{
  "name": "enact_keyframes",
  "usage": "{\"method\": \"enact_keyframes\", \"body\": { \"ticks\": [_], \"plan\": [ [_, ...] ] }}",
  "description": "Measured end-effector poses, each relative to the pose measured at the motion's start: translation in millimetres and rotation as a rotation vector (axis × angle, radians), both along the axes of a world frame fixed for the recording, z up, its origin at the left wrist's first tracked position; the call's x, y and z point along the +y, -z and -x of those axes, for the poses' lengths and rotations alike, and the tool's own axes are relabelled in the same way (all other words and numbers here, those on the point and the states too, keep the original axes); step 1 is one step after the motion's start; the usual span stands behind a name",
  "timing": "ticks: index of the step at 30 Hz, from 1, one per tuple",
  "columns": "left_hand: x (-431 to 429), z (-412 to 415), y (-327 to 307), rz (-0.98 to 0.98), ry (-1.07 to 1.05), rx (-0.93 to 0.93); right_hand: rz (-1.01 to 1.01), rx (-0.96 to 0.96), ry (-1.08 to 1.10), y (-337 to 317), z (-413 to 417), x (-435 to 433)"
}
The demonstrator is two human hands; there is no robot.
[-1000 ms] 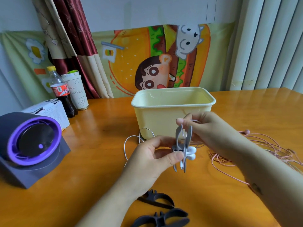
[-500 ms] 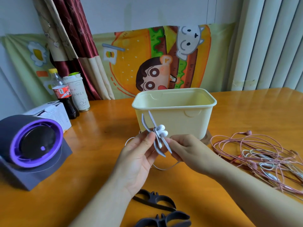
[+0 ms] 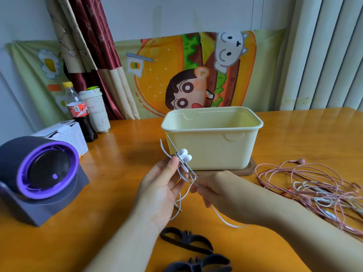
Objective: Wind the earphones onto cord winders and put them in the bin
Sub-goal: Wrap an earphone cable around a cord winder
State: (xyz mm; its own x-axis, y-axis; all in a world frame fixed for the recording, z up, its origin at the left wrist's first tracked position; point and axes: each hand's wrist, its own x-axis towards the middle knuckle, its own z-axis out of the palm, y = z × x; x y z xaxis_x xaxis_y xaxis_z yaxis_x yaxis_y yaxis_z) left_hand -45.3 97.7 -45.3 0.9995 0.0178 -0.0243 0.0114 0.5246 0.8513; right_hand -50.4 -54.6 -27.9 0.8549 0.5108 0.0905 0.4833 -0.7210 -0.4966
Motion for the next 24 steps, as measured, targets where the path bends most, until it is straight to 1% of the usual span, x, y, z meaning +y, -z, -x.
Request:
{"method": "enact_keyframes", "body": {
  "ticks": [4, 7, 10, 15, 19, 22, 24],
  "plan": [
    [-5, 3, 4, -0.113, 0.007, -0.013, 0.185, -0.089, 0.0, -4, 10, 6],
    [-7, 5, 6, -0.209, 0.029, -0.033, 0.242, -0.121, -0.008, -4, 17, 11],
    [-6, 5, 7, -0.241, 0.024, -0.038, 0.28, -0.111, 0.005, -7, 17, 9],
    [-6, 4, 7, -0.184, 0.035, 0.011, 0.278, -0.113, 0.017, -11, 17, 8],
    [-3, 3, 4, -0.119, 0.058, 0.051, 0.276, -0.006, 0.042, -18, 16, -1],
    [0, 3, 5, -0.195, 0.074, 0.029, 0.237, -0.027, 0.094, -30, 13, -9],
    [-2, 5, 6, -0.316, 0.076, -0.006, 0.199, -0.081, 0.122, -38, 13, -13]
  ]
}}
